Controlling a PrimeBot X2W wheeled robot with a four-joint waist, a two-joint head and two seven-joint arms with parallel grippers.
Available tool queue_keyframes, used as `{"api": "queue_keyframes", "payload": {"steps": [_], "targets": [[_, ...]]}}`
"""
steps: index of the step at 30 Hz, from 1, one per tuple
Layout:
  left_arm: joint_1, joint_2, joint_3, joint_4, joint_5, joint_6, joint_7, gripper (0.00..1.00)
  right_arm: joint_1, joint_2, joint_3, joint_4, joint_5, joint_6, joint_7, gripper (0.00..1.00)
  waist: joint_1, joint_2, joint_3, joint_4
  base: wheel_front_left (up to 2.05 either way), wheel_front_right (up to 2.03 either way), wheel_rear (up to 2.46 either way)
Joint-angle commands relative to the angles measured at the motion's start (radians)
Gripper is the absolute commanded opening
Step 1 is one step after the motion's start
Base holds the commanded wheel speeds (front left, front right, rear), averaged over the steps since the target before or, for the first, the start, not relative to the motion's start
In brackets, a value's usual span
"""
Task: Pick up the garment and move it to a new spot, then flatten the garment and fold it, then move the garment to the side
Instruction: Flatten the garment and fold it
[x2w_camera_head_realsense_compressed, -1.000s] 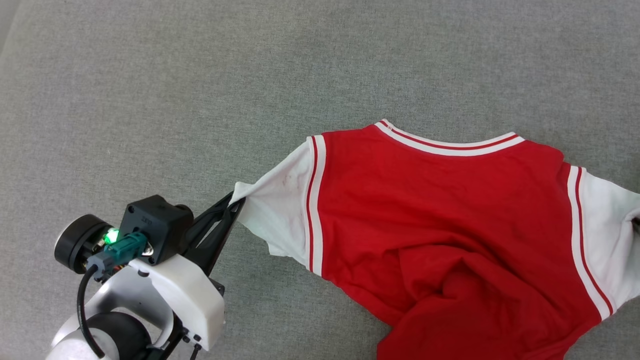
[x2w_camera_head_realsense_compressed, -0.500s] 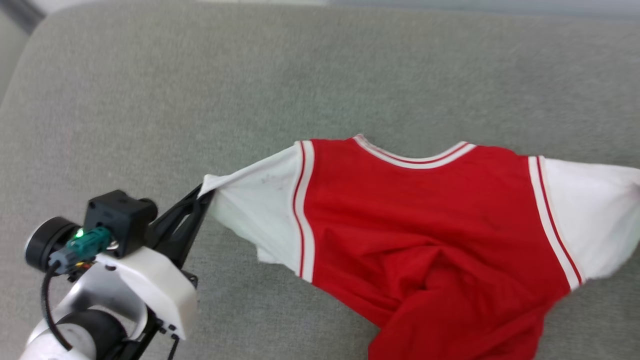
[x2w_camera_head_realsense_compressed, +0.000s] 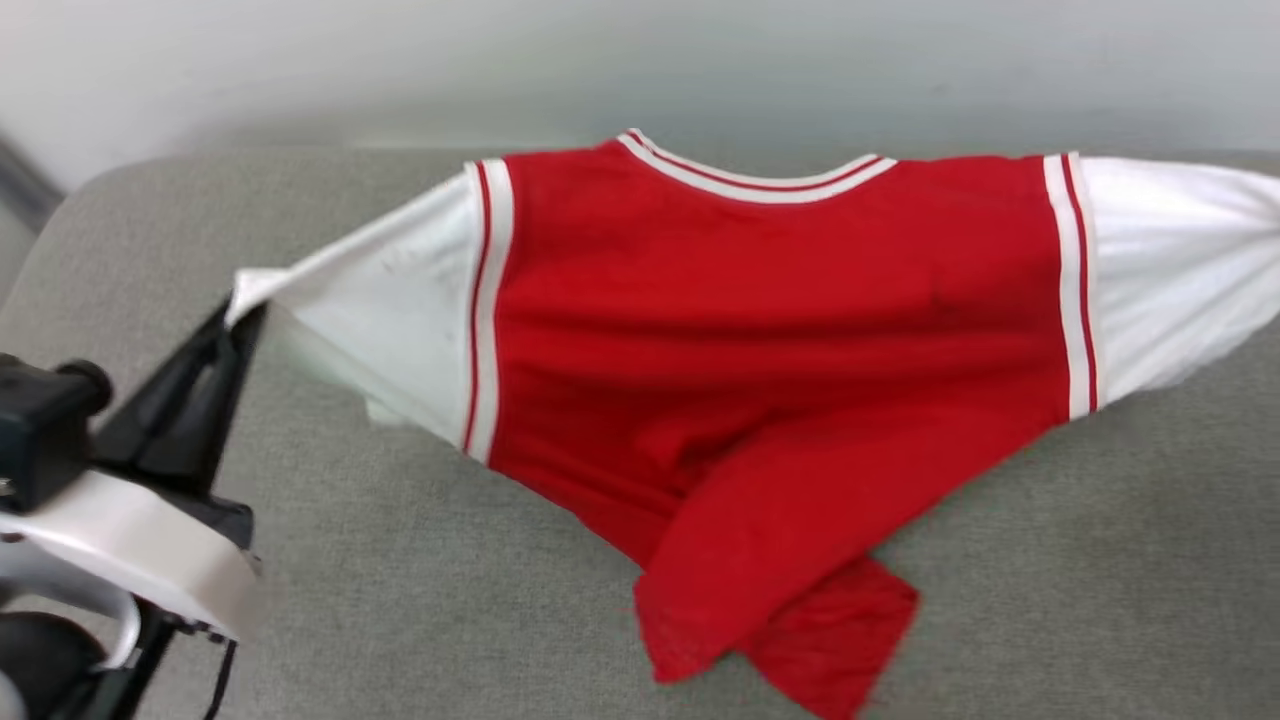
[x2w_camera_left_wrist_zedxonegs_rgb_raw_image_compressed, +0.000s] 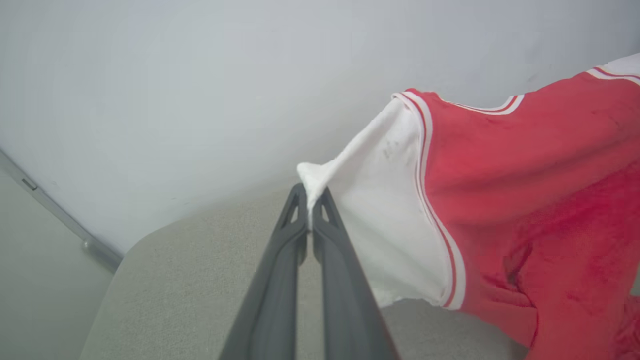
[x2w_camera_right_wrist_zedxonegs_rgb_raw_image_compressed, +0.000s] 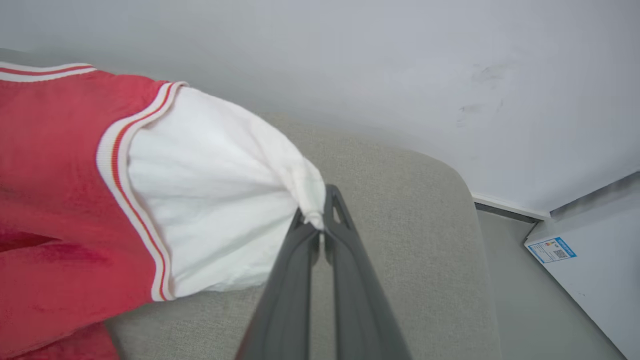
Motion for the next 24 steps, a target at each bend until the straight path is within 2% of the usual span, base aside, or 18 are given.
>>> {"api": "queue_keyframes", "payload": {"steps": [1,5,14,24], "targets": [[-0.017,0.01,0.016,-0.012,-0.005,0.006,-0.008,0.0,-0.022,0.003,-0.006,-0.011,0.002,-0.001,-0.01,0.0,0.0001,0.0,-0.024,-0.017,0.0,0.0,0.0],[-0.051,0.036,0.069,-0.045,-0.013,0.008,-0.013,0.0,-0.067,0.024,-0.018,-0.045,0.021,-0.001,-0.046,0.0,0.0001,0.0,-0.051,-0.032,0.0,0.0,0.0],[-0.193,0.094,0.159,-0.123,-0.011,0.021,-0.011,0.0,-0.181,0.016,-0.019,-0.085,0.037,-0.001,-0.13,0.0,0.0001,0.0,-0.075,-0.054,0.0,0.0,0.0],[-0.363,0.146,0.217,-0.106,-0.035,0.026,-0.009,0.0,-0.336,-0.001,0.022,-0.071,0.043,-0.001,-0.189,0.0,0.0001,0.0,-0.016,-0.071,0.0,0.0,0.0]]}}
